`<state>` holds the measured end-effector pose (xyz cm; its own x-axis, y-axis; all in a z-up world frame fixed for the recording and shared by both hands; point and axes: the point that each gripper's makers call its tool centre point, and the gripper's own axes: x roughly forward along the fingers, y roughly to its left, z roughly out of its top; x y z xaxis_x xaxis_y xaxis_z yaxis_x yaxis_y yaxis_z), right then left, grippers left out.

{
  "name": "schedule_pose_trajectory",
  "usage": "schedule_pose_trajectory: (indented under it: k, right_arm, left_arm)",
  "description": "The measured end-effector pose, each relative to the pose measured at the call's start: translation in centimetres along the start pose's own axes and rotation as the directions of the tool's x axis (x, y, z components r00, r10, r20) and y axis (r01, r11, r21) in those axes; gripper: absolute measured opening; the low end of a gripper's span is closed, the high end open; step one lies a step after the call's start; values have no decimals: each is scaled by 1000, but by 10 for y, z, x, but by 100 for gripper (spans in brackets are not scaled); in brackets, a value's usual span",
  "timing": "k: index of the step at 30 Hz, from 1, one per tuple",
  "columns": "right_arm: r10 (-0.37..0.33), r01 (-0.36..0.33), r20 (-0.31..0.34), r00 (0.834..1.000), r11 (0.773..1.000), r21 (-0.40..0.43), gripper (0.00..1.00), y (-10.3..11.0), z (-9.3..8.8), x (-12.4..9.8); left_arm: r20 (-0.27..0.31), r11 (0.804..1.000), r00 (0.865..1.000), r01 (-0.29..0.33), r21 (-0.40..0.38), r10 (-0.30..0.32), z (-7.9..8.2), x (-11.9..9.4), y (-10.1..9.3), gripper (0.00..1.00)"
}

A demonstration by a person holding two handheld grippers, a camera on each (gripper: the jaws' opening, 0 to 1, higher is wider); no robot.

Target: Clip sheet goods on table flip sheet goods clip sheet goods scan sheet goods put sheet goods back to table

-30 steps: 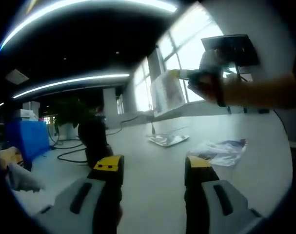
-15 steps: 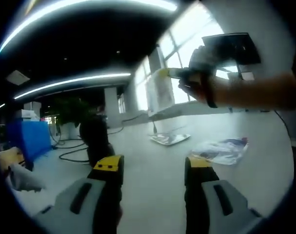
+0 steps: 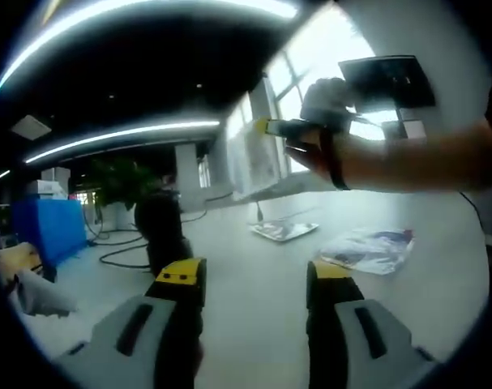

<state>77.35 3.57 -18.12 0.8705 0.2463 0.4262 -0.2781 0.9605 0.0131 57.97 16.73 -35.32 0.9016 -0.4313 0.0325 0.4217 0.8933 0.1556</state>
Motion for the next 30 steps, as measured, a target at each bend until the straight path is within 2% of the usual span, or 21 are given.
schedule_pose_trajectory:
  k: [11,20,23,30]
  right_arm:
    - [-4,4,-26,1000,1000,-18,0,12,-19,0]
    - [-3,3,-43,999,1000,6,0,19,-28,-1]
    - [11,-12,-45,999,1000,-5,0,22,-25,-1]
    - [70,-70,-53,996,998,-2,0,23,-5,0]
  left_arm:
    - [-1,1000,1000,-4,4,4,0,-2,0,42]
    - [-1,1000,1000,-11,-1,11,1,-3,2,42]
    - [1,1000,1000,-11,-2,11,1,-3,2,41]
    - [-1,1000,1000,-6,4,6,1,-2,0,41]
